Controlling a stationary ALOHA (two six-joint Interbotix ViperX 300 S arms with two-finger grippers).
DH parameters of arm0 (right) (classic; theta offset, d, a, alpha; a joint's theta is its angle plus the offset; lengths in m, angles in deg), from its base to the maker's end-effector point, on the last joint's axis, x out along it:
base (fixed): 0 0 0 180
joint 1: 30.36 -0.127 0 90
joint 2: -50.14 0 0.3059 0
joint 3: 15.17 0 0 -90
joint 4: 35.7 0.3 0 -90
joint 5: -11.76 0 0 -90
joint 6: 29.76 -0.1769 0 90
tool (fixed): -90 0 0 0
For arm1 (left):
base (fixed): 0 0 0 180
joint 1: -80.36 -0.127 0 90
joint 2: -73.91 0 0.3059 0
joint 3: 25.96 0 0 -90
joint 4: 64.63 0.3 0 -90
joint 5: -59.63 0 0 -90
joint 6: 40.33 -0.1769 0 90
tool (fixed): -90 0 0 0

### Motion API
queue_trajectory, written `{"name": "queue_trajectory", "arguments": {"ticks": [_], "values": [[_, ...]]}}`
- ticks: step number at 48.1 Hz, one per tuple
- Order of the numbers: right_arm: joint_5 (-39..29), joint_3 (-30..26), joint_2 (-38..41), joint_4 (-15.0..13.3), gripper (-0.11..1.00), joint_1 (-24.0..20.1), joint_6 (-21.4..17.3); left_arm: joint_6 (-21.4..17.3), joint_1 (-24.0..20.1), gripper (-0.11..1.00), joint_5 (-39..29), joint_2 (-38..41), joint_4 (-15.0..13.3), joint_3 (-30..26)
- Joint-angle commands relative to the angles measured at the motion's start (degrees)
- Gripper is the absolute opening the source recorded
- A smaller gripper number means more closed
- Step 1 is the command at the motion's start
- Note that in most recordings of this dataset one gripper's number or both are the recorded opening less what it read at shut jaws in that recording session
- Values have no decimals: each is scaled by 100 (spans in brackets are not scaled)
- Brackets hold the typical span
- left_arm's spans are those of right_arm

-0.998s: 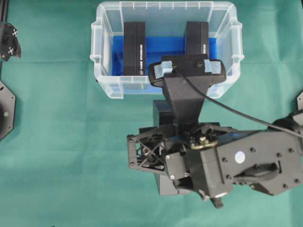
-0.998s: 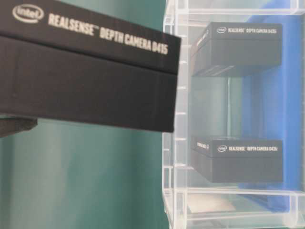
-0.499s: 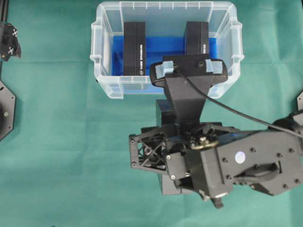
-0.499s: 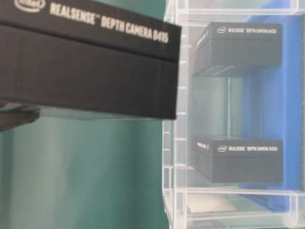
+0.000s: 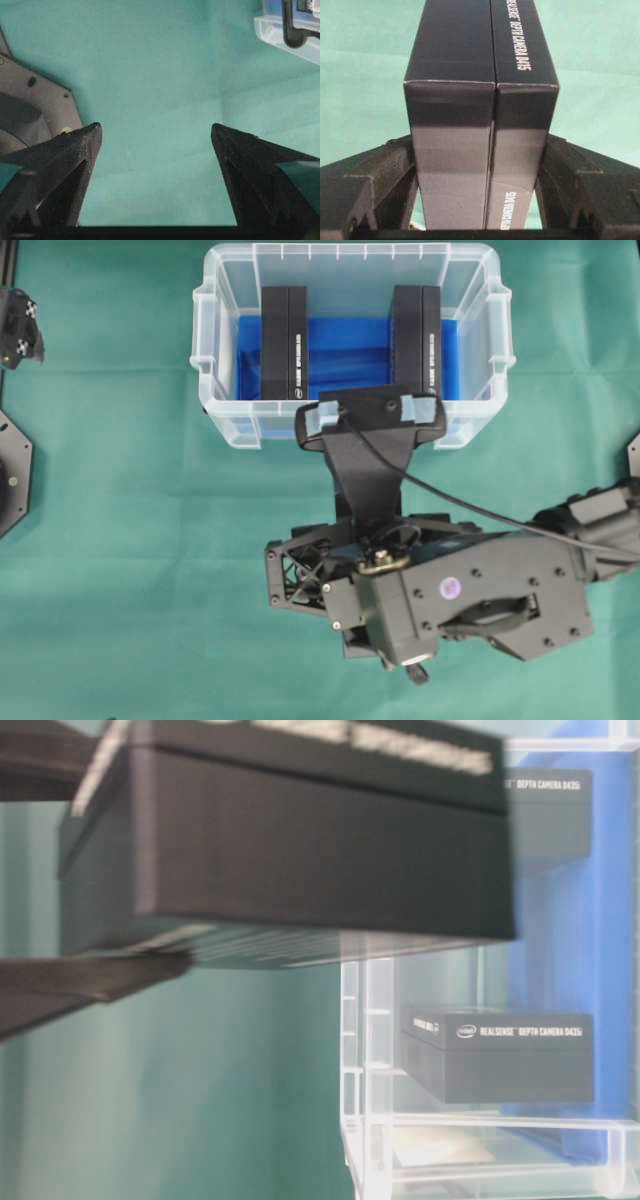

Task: Take out the box from the case.
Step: 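Carry the held box out of the bin toward the table front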

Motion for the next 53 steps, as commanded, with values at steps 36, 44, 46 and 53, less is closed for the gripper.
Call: {"name": "queue_trajectory", "arguments": {"ticks": [36, 44, 46, 53], "values": [[2461, 2408, -290, 299, 67, 105, -448, 0, -26, 90, 0, 18, 18, -62], [2944, 2795, -334, 378, 67, 132, -536, -9, -44, 90, 0, 35, 26, -70], [2997, 2848, -334, 396, 67, 132, -536, -9, -70, 90, 0, 26, 26, -62], [3067, 2988, -343, 448, 67, 158, -519, -26, -123, 90, 0, 26, 26, -53]]}}
